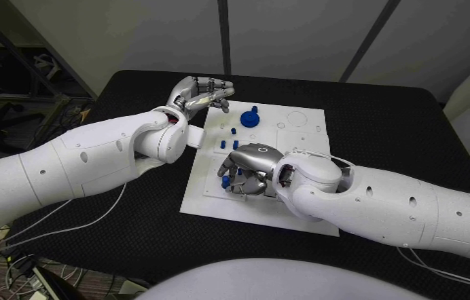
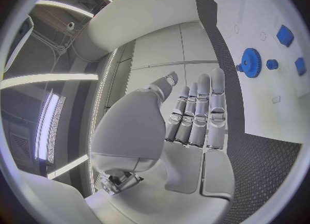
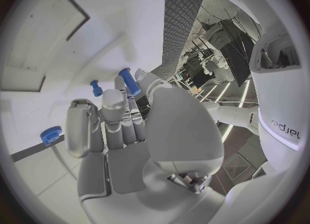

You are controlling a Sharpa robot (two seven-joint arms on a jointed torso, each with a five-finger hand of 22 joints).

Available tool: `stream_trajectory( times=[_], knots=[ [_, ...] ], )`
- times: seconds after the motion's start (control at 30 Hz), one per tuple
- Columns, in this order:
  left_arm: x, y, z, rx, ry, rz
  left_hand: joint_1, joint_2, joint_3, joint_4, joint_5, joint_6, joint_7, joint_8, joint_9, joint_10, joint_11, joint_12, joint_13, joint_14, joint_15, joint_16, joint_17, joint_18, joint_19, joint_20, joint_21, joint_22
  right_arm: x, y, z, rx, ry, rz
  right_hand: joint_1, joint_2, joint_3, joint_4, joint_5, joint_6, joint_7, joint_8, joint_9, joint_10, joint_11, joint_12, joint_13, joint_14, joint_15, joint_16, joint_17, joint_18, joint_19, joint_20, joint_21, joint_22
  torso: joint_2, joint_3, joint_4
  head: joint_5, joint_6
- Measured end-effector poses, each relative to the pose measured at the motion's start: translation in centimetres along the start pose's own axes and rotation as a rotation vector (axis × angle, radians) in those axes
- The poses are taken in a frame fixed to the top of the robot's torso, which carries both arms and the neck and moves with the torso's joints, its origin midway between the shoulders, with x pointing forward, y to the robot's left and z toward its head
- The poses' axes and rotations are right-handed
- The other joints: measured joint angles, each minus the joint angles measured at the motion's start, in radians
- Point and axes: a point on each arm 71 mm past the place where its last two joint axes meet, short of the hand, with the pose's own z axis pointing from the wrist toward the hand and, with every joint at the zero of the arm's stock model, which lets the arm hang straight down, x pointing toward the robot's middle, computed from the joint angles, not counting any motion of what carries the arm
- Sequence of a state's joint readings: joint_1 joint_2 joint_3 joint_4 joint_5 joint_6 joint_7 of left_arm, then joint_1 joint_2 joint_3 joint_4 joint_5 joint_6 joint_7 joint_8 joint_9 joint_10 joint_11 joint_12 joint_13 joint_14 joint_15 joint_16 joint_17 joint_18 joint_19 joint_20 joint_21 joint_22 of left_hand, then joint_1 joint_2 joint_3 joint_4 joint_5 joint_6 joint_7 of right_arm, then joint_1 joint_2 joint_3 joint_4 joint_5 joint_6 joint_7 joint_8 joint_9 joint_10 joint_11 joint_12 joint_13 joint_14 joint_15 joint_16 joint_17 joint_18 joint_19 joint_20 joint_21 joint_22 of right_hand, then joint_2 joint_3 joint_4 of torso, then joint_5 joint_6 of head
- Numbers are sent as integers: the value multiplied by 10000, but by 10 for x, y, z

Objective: Assemble the parts on the task board

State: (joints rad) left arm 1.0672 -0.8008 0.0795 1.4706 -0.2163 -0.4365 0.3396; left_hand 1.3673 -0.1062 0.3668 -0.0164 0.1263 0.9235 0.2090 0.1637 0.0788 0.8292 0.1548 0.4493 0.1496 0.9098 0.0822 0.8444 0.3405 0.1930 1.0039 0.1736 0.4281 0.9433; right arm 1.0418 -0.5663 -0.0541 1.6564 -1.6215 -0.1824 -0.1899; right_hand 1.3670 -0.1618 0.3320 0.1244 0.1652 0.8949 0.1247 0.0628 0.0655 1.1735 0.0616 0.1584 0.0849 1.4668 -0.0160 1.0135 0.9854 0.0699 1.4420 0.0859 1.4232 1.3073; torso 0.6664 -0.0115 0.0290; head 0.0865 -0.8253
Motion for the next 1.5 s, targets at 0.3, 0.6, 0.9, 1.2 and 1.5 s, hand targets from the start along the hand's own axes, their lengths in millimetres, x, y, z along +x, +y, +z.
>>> stream_trajectory(
  times=[0.3,0.6,0.9,1.2,1.5],
  knots=[
    [0,1,1,-36,14,-5,-40,40,-12,12,0,0,0,0,0,-14,13,28,1,0,0,0,-3,1,0,0,0,-5,-4,-3,-5,29,-506,94,53,-52,-463,81,0,-828,-226,0,1,-108,-10,73,125,0,0,66,20,1,0,0,0,0,5,5,-2,-28,7],
    [-1,2,1,-84,3,1,-39,39,-40,-17,0,1,0,0,0,-14,13,28,1,0,0,0,-3,0,0,0,-39,-14,-16,-21,-33,221,-1531,502,139,34,-774,202,1,-448,66,218,146,-179,-10,303,263,1,-1,66,-68,0,-36,-37,-63,0,-7,17,-12,-91,77],
    [-7,5,-1,-188,-104,17,-39,39,-40,-17,0,1,0,-1,0,-13,13,28,-8,0,0,0,-2,0,0,0,-39,-14,-51,-69,-93,1945,-2584,1491,-323,-6,-1563,625,739,1288,-52,1151,546,1247,-239,2504,1721,-2,-218,788,609,-241,254,-112,577,6,-86,7,-98,-571,196],
    [-9,8,-2,-266,-169,-24,-39,38,-40,-17,0,1,-1,40,0,-13,13,28,-7,0,0,0,-11,1,0,0,-39,-13,-58,-108,-147,4352,-2809,2885,-373,339,-3181,1082,1752,1163,-102,1674,947,1919,-320,11107,11058,-16,-344,2239,2000,-398,250,-186,979,7,-154,26,-249,-1100,374],
    [-11,9,-3,-313,-210,-32,-38,38,-40,-17,0,1,-1,39,0,-13,13,28,-7,0,0,0,-11,1,0,0,-39,-12,-44,-114,-167,5407,-2367,3282,-85,627,-4194,1217,1805,1012,-101,2006,1175,2883,-275,13972,12232,-18,-268,5387,3230,-396,250,-186,988,5,-162,60,-385,-1261,364]
  ],
)
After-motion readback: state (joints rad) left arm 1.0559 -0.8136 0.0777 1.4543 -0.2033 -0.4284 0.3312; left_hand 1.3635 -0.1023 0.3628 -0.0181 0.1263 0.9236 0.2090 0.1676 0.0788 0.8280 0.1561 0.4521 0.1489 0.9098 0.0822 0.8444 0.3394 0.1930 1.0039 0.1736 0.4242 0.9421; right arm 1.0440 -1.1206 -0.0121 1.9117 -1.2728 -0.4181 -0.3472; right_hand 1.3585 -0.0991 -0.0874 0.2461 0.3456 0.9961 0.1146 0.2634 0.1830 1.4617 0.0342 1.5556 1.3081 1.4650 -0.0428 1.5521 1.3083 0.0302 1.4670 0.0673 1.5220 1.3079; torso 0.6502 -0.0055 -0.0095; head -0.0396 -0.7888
